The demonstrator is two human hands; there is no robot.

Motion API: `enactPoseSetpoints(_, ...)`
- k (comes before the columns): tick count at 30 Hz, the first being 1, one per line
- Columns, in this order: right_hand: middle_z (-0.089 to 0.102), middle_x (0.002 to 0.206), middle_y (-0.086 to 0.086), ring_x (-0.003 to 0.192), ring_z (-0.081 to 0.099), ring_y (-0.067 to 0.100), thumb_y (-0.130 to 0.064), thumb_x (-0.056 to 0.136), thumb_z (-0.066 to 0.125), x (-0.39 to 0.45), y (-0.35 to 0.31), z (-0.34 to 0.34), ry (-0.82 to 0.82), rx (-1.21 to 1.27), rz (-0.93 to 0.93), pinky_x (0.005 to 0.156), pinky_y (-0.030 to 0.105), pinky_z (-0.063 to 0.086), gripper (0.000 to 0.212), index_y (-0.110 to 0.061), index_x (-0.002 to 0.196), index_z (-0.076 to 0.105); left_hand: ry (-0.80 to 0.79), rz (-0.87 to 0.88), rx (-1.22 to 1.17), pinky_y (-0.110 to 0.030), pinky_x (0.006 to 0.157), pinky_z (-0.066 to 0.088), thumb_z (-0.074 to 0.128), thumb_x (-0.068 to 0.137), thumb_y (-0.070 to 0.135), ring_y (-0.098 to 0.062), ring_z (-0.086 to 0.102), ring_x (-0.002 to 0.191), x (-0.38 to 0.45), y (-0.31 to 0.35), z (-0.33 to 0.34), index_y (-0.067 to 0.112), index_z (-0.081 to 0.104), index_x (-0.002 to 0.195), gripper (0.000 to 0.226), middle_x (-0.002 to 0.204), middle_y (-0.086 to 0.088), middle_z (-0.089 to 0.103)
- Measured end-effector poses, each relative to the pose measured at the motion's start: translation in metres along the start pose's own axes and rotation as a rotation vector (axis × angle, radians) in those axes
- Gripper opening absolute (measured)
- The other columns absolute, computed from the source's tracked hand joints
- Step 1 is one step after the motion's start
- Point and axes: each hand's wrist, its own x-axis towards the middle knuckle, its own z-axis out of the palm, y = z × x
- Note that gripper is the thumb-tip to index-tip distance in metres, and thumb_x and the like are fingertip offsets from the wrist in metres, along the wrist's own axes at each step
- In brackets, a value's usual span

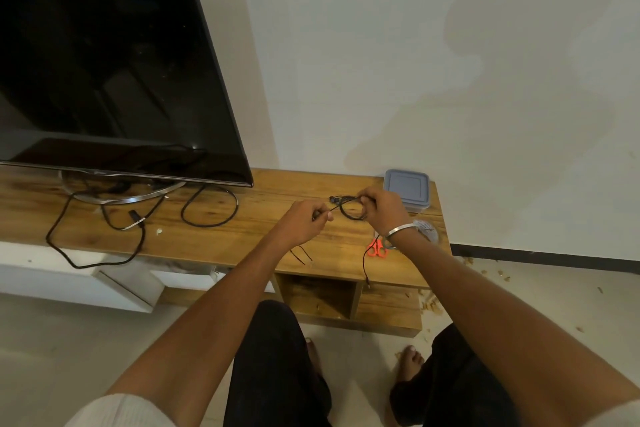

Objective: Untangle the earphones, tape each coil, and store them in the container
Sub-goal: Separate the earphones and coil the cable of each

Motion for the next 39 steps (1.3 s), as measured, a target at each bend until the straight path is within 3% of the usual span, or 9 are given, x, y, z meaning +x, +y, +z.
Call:
enactPoseSetpoints(6,0.065,0.107,0.009,0.093,0.062,0.025,-0.009,0.092,0.051,-0.003,0.002,0.003,-0.131,0.025,0.054,0.079,0.029,0.048,0.024,-0.01,0.114,0.058,-0.011,-0.033,-0.021,-0.029,0.066,0.047,0.05,0.098,0.024,-0.018,0.064,0.073,0.003,0.007,0.002,0.018,0.066,0.095,0.017,0.08,-0.002,0.067)
enactPoseSetpoints(9,0.064,0.1,0.004,0.081,0.066,0.021,-0.016,0.091,0.057,-0.004,-0.005,0.008,-0.255,0.137,0.039,0.075,0.035,0.056,0.027,-0.014,0.118,0.054,-0.02,0.006,0.019,-0.031,0.065,0.046,0.053,0.097,0.023,-0.023,0.062,0.073,0.005,0.013,0.006,0.019,0.066,0.093,0.015,0.079,0.0,0.065)
enactPoseSetpoints(12,0.066,0.083,0.002,0.059,0.061,0.008,-0.02,0.094,0.055,-0.004,-0.013,0.011,-0.34,0.168,0.051,0.055,0.019,0.051,0.021,-0.014,0.113,0.059,-0.006,0.03,0.071,-0.033,0.064,0.046,0.053,0.096,0.024,-0.021,0.059,0.072,0.007,0.015,0.009,0.016,0.067,0.097,0.015,0.084,-0.002,0.067)
enactPoseSetpoints(16,0.065,0.073,0.004,0.063,0.055,0.012,-0.011,0.097,0.046,0.001,-0.012,0.008,-0.225,0.086,0.03,0.066,0.025,0.042,0.023,-0.008,0.105,0.068,0.012,0.047,0.059,-0.034,0.059,0.047,0.055,0.096,0.027,-0.024,0.059,0.067,0.008,0.013,0.007,0.019,0.069,0.098,0.016,0.081,-0.006,0.068)
enactPoseSetpoints(21,0.071,0.086,0.012,0.077,0.064,0.025,-0.012,0.095,0.049,0.002,-0.002,0.001,-0.065,0.007,0.025,0.071,0.034,0.05,0.022,-0.009,0.104,0.069,0.044,0.054,0.063,-0.029,0.051,0.03,0.054,0.098,0.027,-0.013,0.039,0.051,0.006,0.01,0.001,0.016,0.071,0.098,0.021,0.063,0.002,0.053)
enactPoseSetpoints(25,0.07,0.097,0.011,0.078,0.06,0.021,-0.011,0.093,0.05,0.004,0.002,0.002,-0.131,-0.025,0.037,0.069,0.026,0.044,0.022,-0.009,0.11,0.066,0.042,0.05,0.056,-0.029,0.051,0.029,0.053,0.098,0.026,-0.015,0.039,0.051,0.007,0.007,0.0,0.015,0.072,0.098,0.022,0.062,-0.004,0.055)
enactPoseSetpoints(29,0.066,0.106,0.007,0.085,0.062,0.02,-0.015,0.092,0.054,0.001,-0.004,0.008,-0.24,0.035,0.002,0.078,0.031,0.05,0.028,-0.015,0.12,0.059,0.028,0.061,0.053,-0.031,0.055,0.036,0.054,0.097,0.025,-0.024,0.048,0.058,0.008,0.008,0.003,0.015,0.073,0.097,0.021,0.075,-0.015,0.066)
enactPoseSetpoints(36,0.07,0.091,0.01,0.084,0.064,0.025,-0.018,0.094,0.052,0.004,-0.016,0.01,-0.266,-0.123,-0.034,0.078,0.035,0.051,0.019,-0.012,0.099,0.069,0.007,0.062,0.069,-0.04,0.065,0.05,0.055,0.096,0.025,-0.029,0.062,0.072,0.01,0.009,0.008,0.017,0.072,0.094,0.019,0.08,-0.009,0.068)
enactPoseSetpoints(39,0.069,0.094,0.011,0.085,0.062,0.027,-0.017,0.095,0.05,0.006,-0.012,0.009,-0.213,-0.163,-0.004,0.069,0.029,0.044,0.021,-0.01,0.101,0.068,0.007,0.06,0.051,-0.034,0.058,0.042,0.054,0.097,0.025,-0.023,0.053,0.06,0.011,0.008,0.007,0.016,0.072,0.096,0.02,0.076,-0.013,0.066)
